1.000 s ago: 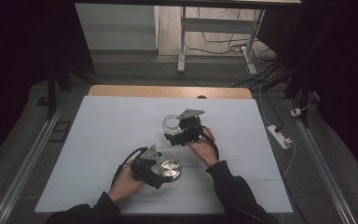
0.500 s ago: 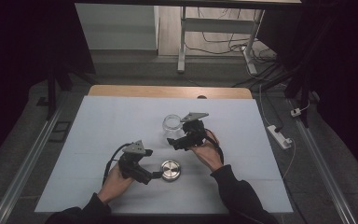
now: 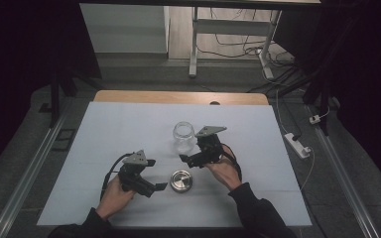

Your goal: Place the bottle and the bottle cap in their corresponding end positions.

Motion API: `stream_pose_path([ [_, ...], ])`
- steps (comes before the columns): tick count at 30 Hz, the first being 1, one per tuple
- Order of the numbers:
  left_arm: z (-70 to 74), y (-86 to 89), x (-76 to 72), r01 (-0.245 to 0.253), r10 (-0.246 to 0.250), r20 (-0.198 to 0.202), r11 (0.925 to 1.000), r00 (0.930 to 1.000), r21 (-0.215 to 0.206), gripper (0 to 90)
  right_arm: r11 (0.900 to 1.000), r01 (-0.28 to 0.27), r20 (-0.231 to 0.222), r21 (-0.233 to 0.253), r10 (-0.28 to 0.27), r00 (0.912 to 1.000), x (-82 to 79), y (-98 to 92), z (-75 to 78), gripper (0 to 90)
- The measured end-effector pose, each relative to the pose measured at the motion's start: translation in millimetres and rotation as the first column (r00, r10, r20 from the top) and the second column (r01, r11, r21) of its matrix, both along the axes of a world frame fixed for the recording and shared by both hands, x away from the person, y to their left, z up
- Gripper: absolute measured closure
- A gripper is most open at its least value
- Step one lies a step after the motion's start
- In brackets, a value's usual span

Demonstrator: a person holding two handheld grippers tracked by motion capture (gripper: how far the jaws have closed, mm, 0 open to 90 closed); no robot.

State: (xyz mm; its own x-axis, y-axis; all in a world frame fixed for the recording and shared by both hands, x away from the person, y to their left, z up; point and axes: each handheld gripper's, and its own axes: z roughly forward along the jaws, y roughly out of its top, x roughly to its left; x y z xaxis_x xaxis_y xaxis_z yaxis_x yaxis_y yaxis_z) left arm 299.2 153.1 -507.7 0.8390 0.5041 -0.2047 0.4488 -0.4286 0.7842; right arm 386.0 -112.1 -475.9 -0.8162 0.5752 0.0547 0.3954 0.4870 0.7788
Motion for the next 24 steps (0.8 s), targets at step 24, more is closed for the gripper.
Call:
stream_pose_path([
  [24, 2.9, 33.2, -23.5, -0.048, 0.047, -0.004, 0.9988, 0.9989, -0.014, 0.0, 1.0, -0.015, 0.006, -0.003, 0.015, 0.9999, -29.4, -22.9, -0.4, 0.4],
])
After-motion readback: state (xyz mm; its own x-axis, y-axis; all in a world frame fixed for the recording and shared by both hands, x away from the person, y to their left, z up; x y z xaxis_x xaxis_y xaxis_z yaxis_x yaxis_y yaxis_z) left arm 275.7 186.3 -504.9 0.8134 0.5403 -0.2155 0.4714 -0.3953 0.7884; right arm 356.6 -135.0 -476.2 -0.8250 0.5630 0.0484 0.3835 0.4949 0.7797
